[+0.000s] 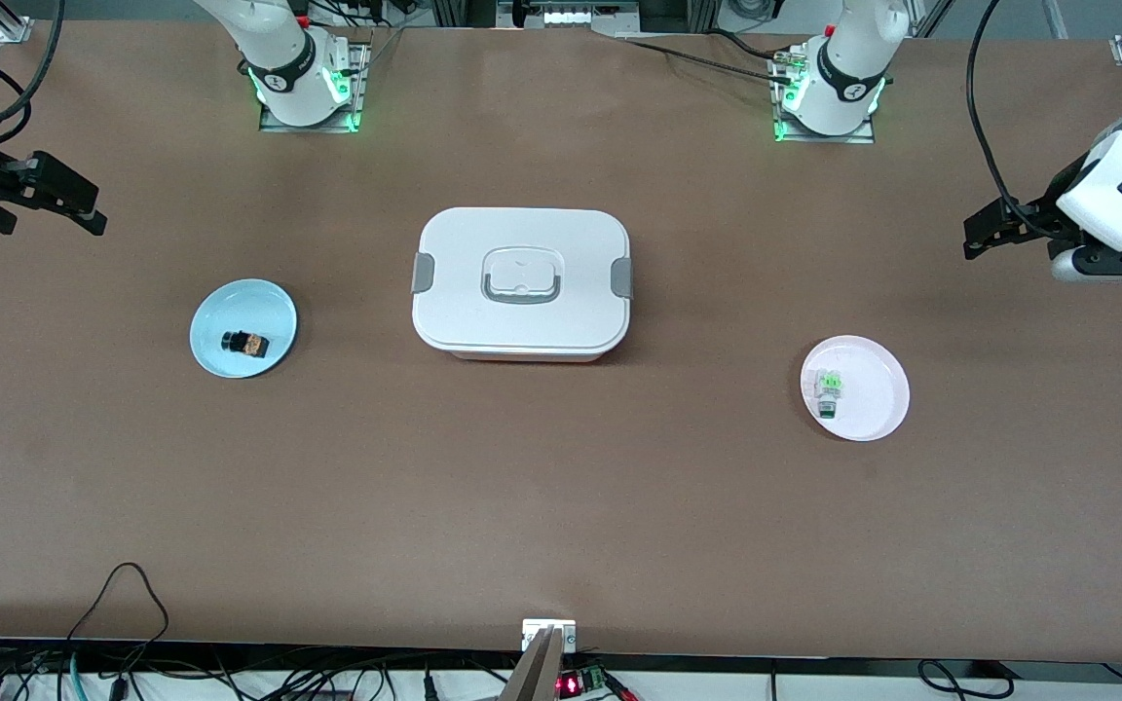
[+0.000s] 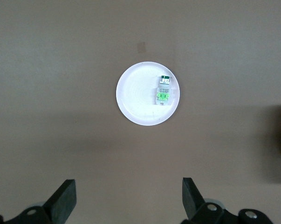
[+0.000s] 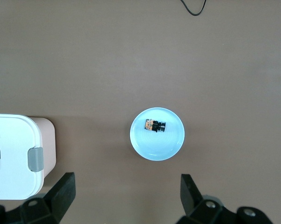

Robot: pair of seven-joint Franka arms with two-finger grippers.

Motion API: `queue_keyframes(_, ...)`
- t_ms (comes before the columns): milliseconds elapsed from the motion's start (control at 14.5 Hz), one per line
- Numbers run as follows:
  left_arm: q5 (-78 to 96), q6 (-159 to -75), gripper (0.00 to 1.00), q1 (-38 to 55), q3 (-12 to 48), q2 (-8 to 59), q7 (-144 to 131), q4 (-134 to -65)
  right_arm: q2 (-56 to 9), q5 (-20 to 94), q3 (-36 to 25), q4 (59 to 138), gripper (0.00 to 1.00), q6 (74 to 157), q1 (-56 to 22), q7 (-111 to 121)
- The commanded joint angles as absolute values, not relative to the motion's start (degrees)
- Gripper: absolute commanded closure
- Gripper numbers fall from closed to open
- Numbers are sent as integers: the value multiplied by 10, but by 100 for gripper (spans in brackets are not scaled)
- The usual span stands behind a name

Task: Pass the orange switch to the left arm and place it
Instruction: 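Lower the right gripper onto the orange switch on the blue plate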

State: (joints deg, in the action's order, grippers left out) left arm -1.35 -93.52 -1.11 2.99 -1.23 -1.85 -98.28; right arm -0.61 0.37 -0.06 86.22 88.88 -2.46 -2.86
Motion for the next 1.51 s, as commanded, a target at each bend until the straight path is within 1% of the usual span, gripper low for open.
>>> queue_keyframes(0, -26, -925, 0, -9, 31, -7, -15, -967, -6, 9, -1, 856, 0, 880, -27, -49)
queue_keyframes(344, -26, -925, 0, -9, 31, -7, -14, -967, -17, 11, -2, 840, 0, 877, -28, -46)
queue_keyframes(482, -26, -925, 0, -10, 31, -7, -11, -967, -36, 2, -2, 845, 0, 879, -28, -46)
queue_keyframes(619, -26, -925, 0, -10, 31, -6, -11, -967, -53, -11, -2, 858, 0, 875, -29, -41)
queue_keyframes(826, -25, -925, 0, -11, 31, -7, -11, -967, -82, -23, -3, 897, 0, 894, -21, -46)
queue_keyframes(1239, -26, -924, 0, -8, 31, -6, -16, -966, -91, -28, -4, 1064, 0, 1091, 3, -40)
queue_keyframes(1445, -26, -924, 0, -8, 32, 1, -16, -958, -126, -28, -4, 1113, 0, 1165, 3, -40)
